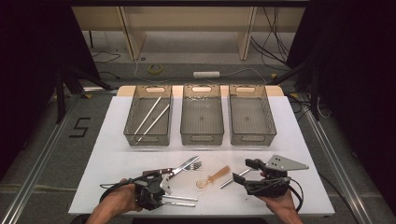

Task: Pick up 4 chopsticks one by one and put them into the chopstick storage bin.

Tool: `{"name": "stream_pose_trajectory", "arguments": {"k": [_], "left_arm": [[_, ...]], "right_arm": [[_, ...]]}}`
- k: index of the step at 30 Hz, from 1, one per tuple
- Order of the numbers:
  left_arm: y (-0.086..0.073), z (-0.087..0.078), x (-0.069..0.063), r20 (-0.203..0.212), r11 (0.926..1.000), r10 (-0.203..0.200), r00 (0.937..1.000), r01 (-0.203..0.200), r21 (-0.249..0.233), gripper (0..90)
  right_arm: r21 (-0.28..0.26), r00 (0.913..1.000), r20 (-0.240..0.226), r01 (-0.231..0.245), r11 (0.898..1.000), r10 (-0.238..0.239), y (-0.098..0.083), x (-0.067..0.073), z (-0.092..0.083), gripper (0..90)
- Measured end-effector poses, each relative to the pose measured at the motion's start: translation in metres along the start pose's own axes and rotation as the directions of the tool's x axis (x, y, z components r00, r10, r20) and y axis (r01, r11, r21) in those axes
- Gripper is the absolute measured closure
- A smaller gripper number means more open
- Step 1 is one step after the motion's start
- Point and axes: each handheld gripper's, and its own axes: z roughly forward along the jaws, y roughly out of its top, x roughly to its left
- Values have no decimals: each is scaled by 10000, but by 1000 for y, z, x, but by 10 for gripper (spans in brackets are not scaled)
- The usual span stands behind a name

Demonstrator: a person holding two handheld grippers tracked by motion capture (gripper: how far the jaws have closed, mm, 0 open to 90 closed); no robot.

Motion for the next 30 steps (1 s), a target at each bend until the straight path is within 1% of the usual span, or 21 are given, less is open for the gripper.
{"name": "stream_pose_trajectory", "arguments": {"k": [3, 8, 12, 16, 20, 23, 28, 30], "left_arm": [[0, 0, 0, 39, 9998, 181, 9998, -181, -3, 784], [-1, 0, -1, 63, 9995, 315, 9995, -314, -97, 797], [0, 0, -2, -6, 9978, 664, 9978, -664, 8, 808], [-1, 0, -2, 74, 9972, 741, 9972, -740, -78, 819], [-1, 0, -2, 80, 9960, 886, 9960, -886, -62, 825], [-1, 0, -3, 57, 9956, 930, 9957, -929, -143, 831], [-1, 0, -2, 98, 9934, 1143, 9934, -1142, -80, 839], [-2, 0, -2, 109, 9936, 1125, 9936, -1124, -106, 841]], "right_arm": [[1, 10000, -2, 3, 10000, -3, 0, 0, 0, 261], [-1, 10000, -14, 15, 10000, -15, 0, 0, 0, 261], [3, 10000, -26, 21, 10000, -21, 0, 0, 0, 261], [14, 10000, -43, 18, 10000, -18, 0, 0, 1, 262], [45, 10000, -37, 18, 10000, -18, 0, 0, 1, 262], [39, 10000, -29, 24, 10000, -23, 0, 0, 1, 262], [45, 10000, -25, 61, 10000, -61, 0, 0, 1, 262], [49, 10000, -33, 55, 10000, -55, 0, 0, 1, 262]]}}
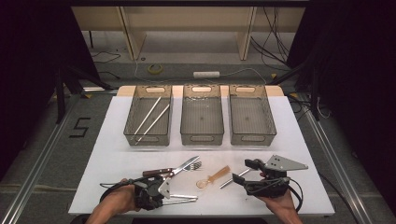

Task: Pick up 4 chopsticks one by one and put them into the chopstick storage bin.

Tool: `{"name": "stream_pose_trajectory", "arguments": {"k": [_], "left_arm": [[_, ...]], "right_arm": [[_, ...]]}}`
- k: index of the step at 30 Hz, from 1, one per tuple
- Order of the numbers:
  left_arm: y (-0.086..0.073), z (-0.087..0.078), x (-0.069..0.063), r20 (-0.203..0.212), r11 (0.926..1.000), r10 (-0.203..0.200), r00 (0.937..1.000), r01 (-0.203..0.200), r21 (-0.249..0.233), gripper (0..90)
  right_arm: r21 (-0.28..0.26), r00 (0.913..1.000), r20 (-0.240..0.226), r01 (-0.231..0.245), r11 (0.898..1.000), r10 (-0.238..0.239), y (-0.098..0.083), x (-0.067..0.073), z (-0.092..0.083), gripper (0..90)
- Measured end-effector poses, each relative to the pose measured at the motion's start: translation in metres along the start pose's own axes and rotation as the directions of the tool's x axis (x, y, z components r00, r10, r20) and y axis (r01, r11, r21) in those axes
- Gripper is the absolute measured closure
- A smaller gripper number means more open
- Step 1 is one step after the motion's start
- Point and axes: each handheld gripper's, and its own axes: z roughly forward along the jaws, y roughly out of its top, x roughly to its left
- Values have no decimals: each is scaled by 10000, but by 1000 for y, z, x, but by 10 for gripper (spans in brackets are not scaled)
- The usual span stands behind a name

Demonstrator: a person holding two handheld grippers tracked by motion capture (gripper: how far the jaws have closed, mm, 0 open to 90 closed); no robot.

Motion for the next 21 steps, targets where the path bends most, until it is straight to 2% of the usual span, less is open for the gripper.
{"name": "stream_pose_trajectory", "arguments": {"k": [13, 15, 18, 21], "left_arm": [[1, -1, -1, -23, 10000, -18, 10000, 18, 31, 849], [1, -1, -1, 117, 9997, -213, 9997, 214, -102, 849], [2, -4, -1, 87, 9989, -421, 9991, 422, -193, 850], [3, -9, -1, 352, 9966, -659, 9972, 675, -474, 850]], "right_arm": [[36, 10000, 6, 15, 10000, -15, 0, 0, 0, 262], [34, 10000, 6, 17, 10000, -17, 0, 0, 0, 263], [37, 10000, 5, 30, 10000, -30, 0, 0, 0, 263], [43, 10000, 6, 29, 10000, -29, 0, 0, 0, 263]]}}
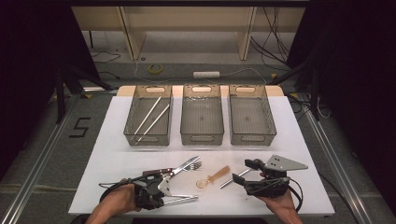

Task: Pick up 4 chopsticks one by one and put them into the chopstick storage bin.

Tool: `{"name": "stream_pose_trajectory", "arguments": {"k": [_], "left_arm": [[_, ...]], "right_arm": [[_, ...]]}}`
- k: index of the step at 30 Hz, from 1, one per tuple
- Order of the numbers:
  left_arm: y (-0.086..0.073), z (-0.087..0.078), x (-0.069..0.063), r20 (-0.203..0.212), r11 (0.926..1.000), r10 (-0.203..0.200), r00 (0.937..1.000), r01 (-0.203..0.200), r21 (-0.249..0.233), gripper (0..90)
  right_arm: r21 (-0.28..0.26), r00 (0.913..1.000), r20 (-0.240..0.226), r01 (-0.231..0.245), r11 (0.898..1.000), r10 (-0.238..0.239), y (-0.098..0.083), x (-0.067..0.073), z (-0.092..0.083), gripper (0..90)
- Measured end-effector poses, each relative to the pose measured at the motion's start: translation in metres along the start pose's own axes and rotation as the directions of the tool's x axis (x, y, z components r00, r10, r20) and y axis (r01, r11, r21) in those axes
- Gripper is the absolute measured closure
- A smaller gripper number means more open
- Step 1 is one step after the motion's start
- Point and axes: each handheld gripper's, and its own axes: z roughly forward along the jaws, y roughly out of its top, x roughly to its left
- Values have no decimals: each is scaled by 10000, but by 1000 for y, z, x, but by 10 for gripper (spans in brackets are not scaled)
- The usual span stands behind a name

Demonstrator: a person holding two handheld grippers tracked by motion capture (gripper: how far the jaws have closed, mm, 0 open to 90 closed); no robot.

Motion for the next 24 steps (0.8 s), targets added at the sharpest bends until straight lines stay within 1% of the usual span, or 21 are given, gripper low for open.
{"name": "stream_pose_trajectory", "arguments": {"k": [1, 2, 3, 5, 6, 8, 9, 13, 14, 15, 18, 19, 21, 24], "left_arm": [[1, -1, 0, 51, 10000, -96, 9999, 96, 11, 850], [1, -1, 0, -5, 9998, -199, 9998, 199, 6, 851], [1, -2, 0, -24, 9994, -351, 9994, 351, -69, 851], [2, -4, 1, -99, 9988, -454, 9989, 452, -174, 851], [2, -5, 2, -25, 9978, -605, 9982, 604, -269, 851], [2, -7, 3, -139, 9935, -984, 9951, 974, -587, 851], [2, -9, 4, -153, 9933, -978, 9951, 967, -626, 851], [1, -16, 10, -196, 9819, -1574, 9873, 1544, -1097, 851], [0, -18, 12, -240, 9799, -1681, 9855, 1644, -1133, 851], [0, -20, 14, -369, 9781, -1768, 9836, 1714, -1178, 851], [0, -27, 21, -477, 9707, -2009, 9784, 1923, -1438, 851], [0, -29, 24, -522, 9693, -2063, 9771, 1968, -1470, 851], [1, -33, 28, -664, 9683, -2076, 9760, 1954, -1554, 851], [4, -38, 36, -701, 9645, -2132, 9745, 1984, -1741, 851]], "right_arm": [[-7, 10000, 4, 1, 10000, -1, 0, 0, 0, 263], [-18, 10000, 1, -8, 10000, 8, 0, 0, 0, 263], [-12, 10000, 3, -12, 10000, 12, 0, 0, 0, 263], [-6, 10000, 1, 0, 10000, 0, 0, 0, 0, 263], [-7, 10000, -3, -14, 10000, 14, 0, 0, 0, 263], [-2, 10000, -5, -19, 10000, 19, 0, 0, 0, 263], [3, 10000, 0, -11, 10000, 11, 0, 0, 0, 263], [-3, 10000, 6, -27, 10000, 27, 0, 0, 0, 263], [-4, 10000, 8, -27, 10000, 27, 0, -1, 0, 263], [3, 10000, 4, -30, 10000, 30, 0, -1, 0, 263], [2, 10000, 19, -59, 10000, 59, 0, -1, 1, 263], [5, 10000, 25, -73, 10000, 73, 0, -1, 1, 263], [7, 10000, 28, -81, 10000, 81, 0, -1, 1, 263], [-2, 9999, 30, -96, 10000, 96, 0, -2, 1, 262]]}}
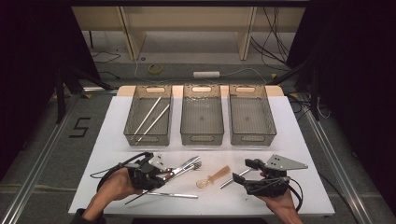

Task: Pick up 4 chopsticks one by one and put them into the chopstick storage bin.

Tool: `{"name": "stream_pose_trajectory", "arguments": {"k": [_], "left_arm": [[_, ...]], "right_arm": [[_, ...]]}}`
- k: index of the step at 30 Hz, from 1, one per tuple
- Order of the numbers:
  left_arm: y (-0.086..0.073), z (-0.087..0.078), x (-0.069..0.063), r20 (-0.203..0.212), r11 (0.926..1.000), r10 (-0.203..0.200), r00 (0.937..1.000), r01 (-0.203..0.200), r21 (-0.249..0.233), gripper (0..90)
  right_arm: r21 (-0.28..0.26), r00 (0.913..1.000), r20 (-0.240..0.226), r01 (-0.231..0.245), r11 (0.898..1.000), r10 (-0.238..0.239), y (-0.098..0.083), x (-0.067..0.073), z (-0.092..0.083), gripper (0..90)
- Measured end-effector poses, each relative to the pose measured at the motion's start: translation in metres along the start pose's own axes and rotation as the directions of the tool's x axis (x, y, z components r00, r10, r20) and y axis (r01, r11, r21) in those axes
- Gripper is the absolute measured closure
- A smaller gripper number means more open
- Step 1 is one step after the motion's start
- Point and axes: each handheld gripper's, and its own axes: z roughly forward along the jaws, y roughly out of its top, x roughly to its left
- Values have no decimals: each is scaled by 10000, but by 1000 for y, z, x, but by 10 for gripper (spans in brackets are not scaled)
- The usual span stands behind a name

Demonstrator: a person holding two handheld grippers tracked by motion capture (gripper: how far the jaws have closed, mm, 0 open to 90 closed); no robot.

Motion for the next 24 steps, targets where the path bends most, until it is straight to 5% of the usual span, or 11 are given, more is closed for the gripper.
{"name": "stream_pose_trajectory", "arguments": {"k": [14, 24], "left_arm": [[20, -32, 37, -716, 9895, -761, 9945, 665, -1282, 851], [24, -53, 70, -1678, 9610, -1704, 9710, 1260, -2463, 850]], "right_arm": [[-45, 10000, 18, -29, 10000, 29, 0, -1, -1, 263], [-33, 10000, 22, -34, 10000, 34, -1, -2, -1, 262]]}}
